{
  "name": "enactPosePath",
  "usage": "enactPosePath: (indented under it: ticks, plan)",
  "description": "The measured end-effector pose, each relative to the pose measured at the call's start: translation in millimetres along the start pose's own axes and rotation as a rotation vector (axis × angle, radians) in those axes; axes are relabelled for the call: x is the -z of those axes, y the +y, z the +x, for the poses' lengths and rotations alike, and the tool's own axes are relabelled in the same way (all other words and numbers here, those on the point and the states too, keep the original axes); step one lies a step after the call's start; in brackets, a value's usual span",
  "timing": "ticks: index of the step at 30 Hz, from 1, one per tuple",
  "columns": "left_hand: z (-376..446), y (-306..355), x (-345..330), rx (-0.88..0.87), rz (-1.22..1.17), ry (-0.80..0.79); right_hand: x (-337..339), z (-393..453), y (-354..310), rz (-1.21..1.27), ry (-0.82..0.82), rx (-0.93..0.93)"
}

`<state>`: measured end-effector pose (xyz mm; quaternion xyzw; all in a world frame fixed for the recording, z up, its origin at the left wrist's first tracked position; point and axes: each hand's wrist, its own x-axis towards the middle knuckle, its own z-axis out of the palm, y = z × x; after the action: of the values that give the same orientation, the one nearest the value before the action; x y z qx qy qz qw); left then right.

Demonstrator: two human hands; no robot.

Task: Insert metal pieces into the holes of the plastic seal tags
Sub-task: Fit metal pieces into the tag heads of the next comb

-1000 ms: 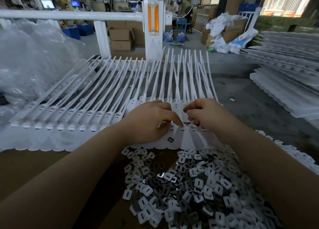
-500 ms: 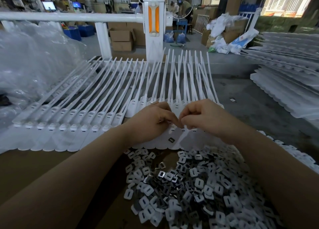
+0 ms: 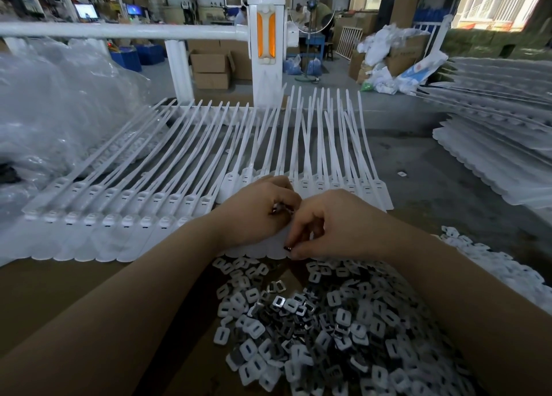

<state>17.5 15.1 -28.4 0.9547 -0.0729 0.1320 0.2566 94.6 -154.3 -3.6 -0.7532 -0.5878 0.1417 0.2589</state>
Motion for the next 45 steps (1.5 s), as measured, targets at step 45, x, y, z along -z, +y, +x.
enactPosePath:
  ticks: [45]
  plan:
    - [-4.9,-4.3,3.9,0.065,-0.117,0.089,2.9,2.0,-2.8,0.096,0.395,-0.102]
